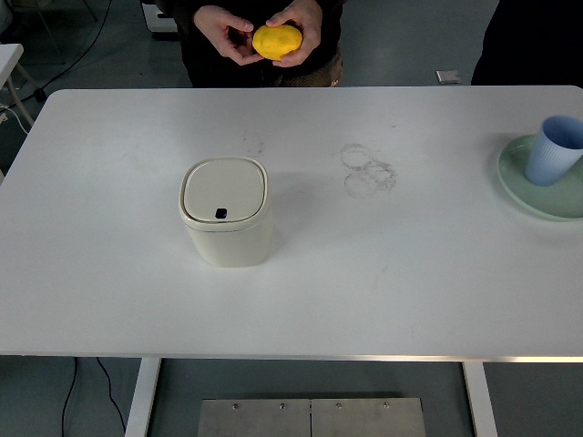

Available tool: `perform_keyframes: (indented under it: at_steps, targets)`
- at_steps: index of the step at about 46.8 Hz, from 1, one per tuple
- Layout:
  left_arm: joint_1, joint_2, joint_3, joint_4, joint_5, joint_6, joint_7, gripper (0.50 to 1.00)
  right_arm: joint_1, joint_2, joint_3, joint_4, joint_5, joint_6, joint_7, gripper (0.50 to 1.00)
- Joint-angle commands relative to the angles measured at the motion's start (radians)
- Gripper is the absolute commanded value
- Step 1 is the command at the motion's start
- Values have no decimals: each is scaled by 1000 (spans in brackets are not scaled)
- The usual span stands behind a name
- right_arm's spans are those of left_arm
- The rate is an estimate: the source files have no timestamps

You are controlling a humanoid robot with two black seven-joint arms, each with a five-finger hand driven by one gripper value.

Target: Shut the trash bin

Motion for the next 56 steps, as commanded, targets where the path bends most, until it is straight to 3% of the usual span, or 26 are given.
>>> perform_keyframes:
  at_steps: [1, 14, 27, 40, 49, 56]
  targets:
    - [0, 23, 2, 0, 0, 0, 0, 1000, -1, 0, 0, 0, 0, 0, 1, 991]
    - [-2, 57, 0, -2, 0, -15, 0, 1000, 1, 0, 0, 0, 0, 0, 0, 991]
    - [-2, 124, 3, -2, 2, -152, 0, 1000, -1, 0, 0, 0, 0, 0, 1, 991]
    - [-2, 107, 5, 1, 2, -133, 0, 1000, 1, 0, 0, 0, 0, 0, 0, 991]
    - [0, 107, 6, 6, 5, -72, 0, 1000, 1, 0, 0, 0, 0, 0, 0, 991]
    - [0, 110, 6, 14, 9, -72, 0, 1000, 1, 0, 0, 0, -1, 0, 0, 991]
